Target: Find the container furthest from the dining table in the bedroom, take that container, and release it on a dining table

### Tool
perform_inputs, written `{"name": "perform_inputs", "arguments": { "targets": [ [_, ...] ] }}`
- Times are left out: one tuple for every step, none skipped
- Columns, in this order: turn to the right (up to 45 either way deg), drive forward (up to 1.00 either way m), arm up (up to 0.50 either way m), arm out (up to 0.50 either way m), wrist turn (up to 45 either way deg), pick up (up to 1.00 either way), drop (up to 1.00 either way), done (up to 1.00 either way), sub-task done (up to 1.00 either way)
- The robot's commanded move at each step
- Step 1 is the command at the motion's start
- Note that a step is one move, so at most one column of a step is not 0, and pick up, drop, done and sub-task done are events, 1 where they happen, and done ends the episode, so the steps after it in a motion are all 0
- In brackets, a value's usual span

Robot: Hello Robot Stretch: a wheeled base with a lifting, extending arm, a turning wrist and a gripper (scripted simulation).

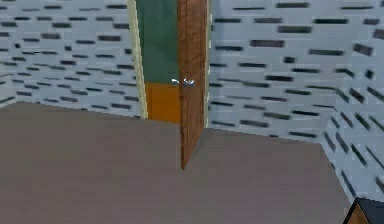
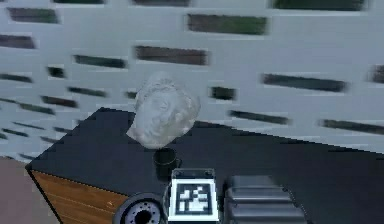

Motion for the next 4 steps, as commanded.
{"name": "perform_inputs", "arguments": {
  "targets": [
    [0.0,0.0,0.0,0.22,0.0,0.0,0.0,0.0,0.0],
    [0.0,0.0,0.0,0.0,45.0,0.0,0.0,0.0,0.0],
    [0.0,0.0,0.0,0.0,45.0,0.0,0.0,0.0,0.0],
    [0.0,0.0,0.0,0.0,45.0,0.0,0.0,0.0,0.0]
  ]
}}
